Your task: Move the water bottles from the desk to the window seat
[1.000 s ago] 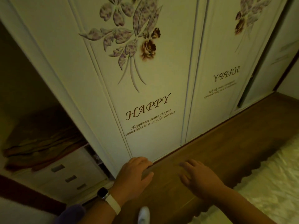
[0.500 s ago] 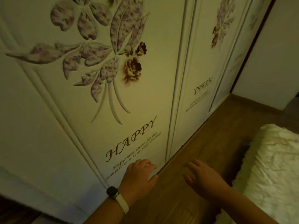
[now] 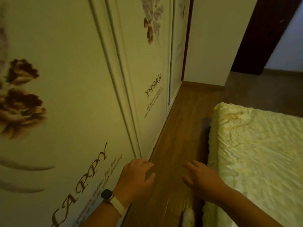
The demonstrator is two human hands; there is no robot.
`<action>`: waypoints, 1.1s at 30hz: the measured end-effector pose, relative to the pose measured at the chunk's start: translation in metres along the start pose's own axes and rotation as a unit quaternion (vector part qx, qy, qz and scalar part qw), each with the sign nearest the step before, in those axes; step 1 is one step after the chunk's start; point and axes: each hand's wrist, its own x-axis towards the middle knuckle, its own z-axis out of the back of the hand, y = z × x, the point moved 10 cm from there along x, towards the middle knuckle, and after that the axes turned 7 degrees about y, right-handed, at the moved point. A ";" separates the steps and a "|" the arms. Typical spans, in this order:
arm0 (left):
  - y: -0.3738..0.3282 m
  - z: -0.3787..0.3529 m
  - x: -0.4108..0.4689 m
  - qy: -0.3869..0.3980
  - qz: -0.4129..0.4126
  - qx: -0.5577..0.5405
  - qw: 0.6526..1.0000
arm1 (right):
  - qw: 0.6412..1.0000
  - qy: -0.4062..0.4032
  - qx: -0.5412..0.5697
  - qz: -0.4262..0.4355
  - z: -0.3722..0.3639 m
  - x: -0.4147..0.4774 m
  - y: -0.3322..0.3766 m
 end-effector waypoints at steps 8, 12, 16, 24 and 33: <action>-0.055 0.034 0.149 0.022 -0.022 0.011 0.999 | 0.998 -0.043 0.042 -0.008 0.082 0.083 -0.094; -0.100 0.061 0.224 0.014 -0.043 0.025 0.999 | 0.995 -0.077 0.051 -0.026 0.135 0.107 -0.155; -0.139 0.081 0.283 0.005 -0.093 0.046 0.995 | 0.991 -0.101 0.061 -0.055 0.176 0.124 -0.207; -0.169 0.101 0.395 0.014 -0.134 0.043 0.990 | 0.984 -0.122 0.081 -0.098 0.224 0.178 -0.270; -0.162 0.113 0.563 0.078 -0.169 0.020 0.982 | 0.976 -0.138 0.065 -0.155 0.287 0.302 -0.322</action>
